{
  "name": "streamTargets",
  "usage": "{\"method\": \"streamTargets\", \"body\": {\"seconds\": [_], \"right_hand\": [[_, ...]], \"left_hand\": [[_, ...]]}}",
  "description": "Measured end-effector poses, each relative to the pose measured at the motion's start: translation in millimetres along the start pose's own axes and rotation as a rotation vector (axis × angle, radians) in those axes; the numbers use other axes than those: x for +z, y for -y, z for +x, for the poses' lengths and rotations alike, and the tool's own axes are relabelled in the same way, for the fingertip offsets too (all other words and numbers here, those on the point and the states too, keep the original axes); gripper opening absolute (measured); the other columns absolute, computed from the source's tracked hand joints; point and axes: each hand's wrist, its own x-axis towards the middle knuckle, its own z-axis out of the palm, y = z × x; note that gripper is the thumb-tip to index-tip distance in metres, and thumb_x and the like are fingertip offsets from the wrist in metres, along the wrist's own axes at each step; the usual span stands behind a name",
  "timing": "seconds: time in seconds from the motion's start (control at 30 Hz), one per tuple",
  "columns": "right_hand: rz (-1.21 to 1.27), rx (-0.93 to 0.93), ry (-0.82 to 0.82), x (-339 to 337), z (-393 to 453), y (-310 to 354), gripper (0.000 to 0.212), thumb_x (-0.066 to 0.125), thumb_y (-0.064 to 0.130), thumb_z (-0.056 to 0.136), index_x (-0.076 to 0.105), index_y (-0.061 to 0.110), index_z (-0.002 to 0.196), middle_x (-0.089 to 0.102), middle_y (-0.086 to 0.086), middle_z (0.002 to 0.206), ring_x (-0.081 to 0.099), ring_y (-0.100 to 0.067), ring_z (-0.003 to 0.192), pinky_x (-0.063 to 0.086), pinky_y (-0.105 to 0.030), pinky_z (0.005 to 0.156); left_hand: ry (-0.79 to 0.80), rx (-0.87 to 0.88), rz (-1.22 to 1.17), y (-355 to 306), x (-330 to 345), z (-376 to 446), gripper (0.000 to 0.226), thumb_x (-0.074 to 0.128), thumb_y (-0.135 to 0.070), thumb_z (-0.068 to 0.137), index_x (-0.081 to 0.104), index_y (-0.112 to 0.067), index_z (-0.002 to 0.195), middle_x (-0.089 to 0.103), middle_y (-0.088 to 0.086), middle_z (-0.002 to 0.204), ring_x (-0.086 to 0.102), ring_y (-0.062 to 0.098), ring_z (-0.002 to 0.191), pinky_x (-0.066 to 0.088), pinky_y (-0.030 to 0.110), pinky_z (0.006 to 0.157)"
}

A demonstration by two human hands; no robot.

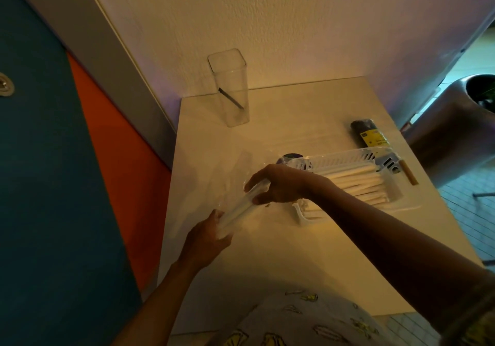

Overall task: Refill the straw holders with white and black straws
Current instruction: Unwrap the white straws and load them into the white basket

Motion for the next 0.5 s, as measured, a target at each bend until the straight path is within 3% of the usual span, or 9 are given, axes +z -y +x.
{"method": "streamTargets", "body": {"seconds": [0.13,0.37,0.5], "right_hand": [[0.029,-0.021,0.000,-0.2,0.8,0.2,0.033,0.074,0.021,0.087,0.069,0.024,0.119,0.068,0.004,0.123,0.061,0.003,0.083,0.055,-0.030,0.089],[0.101,-0.021,-0.075,-3.0,-7.5,-8.1,0.028,0.073,0.024,0.087,0.071,0.025,0.115,0.069,0.006,0.117,0.067,-0.008,0.093,0.057,-0.027,0.085],[0.143,-0.038,-0.123,-5.4,-11.2,-10.4,0.026,0.074,0.021,0.086,0.072,0.023,0.112,0.070,0.008,0.110,0.068,-0.006,0.090,0.058,-0.025,0.082]], "left_hand": [[0.016,0.006,-0.001,-1.9,-0.7,0.1,0.053,0.068,-0.045,0.085,0.044,-0.027,0.129,0.055,-0.014,0.105,0.057,0.003,0.084,0.046,0.010,0.065],[0.005,0.005,0.023,-4.8,-0.4,-3.1,0.057,0.069,-0.045,0.084,0.044,-0.025,0.130,0.051,-0.014,0.107,0.058,0.006,0.088,0.041,0.006,0.064],[-0.003,-0.006,-0.005,-4.5,0.6,-3.8,0.056,0.071,-0.043,0.083,0.045,-0.025,0.129,0.058,-0.009,0.108,0.061,0.009,0.089,0.047,0.012,0.066]]}}
